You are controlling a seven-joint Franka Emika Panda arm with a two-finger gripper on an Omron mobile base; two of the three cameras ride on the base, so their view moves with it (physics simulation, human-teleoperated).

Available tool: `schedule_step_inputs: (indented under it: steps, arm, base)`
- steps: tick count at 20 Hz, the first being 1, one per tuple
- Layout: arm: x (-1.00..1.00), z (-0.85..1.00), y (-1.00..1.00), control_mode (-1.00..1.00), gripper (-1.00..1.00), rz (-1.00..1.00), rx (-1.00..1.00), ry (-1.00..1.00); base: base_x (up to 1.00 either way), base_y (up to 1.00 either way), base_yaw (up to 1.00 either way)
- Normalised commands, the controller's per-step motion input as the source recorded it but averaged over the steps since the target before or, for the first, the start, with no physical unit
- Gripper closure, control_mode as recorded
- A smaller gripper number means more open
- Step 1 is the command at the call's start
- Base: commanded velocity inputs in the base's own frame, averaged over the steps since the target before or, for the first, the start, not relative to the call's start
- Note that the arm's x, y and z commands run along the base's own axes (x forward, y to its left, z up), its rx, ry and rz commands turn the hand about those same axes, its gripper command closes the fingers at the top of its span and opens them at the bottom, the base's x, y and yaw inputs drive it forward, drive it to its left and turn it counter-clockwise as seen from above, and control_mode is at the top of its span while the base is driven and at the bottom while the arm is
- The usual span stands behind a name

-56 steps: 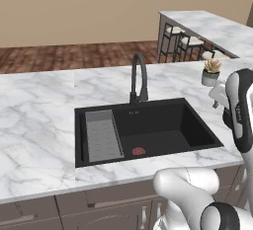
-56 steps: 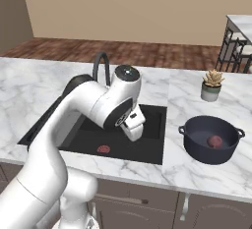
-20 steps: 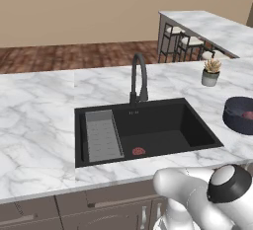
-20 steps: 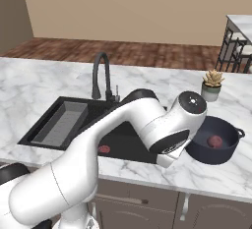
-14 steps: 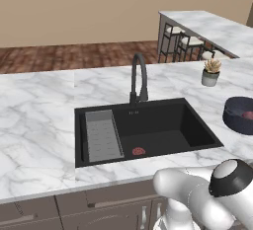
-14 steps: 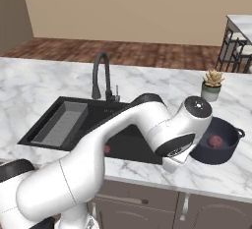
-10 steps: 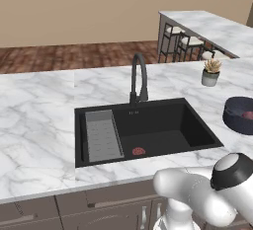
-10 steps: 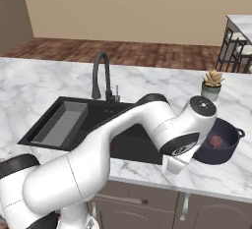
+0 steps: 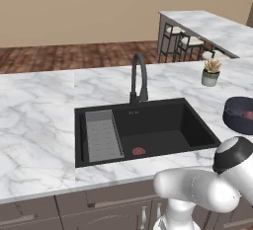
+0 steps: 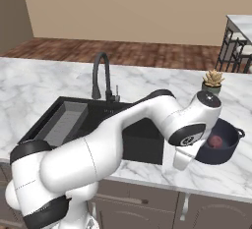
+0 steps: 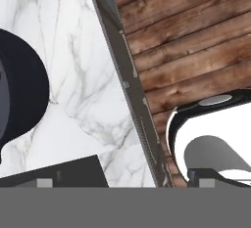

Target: Dump the onion from the pot into the sink. Then turn on the water and wash the onion. Then turn off the water and put the onion back in the pot.

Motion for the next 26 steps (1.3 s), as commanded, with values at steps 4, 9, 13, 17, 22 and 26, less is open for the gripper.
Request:
schedule_step_inputs:
  steps: [4,9,13,17,22,26]
  arm:
    - [0.22,-0.31,0.00,-1.00,-1.00,0.00,0.00,0.00]
    - [0.31,-0.25,-0.02,-1.00,-1.00,0.00,0.00,0.00]
    - [0.26,-0.07,-0.14,-1.00,-1.00,0.00,0.00,0.00]
    - [0.22,0.00,-0.18,-1.00,-1.00,0.00,0.00,-0.01]
    - [0.16,-0.01,-0.21,-1.00,-1.00,0.00,0.00,-0.01]
    - [0.24,-0.15,-0.15,-1.00,-1.00,0.00,0.00,0.00]
  base:
    - [0.00,0.00,0.00]
    - [0.00,0.00,0.00]
    - [0.00,0.00,0.00]
    - [0.00,0.00,0.00]
    - [0.00,0.00,0.00]
    - [0.00,0.00,0.00]
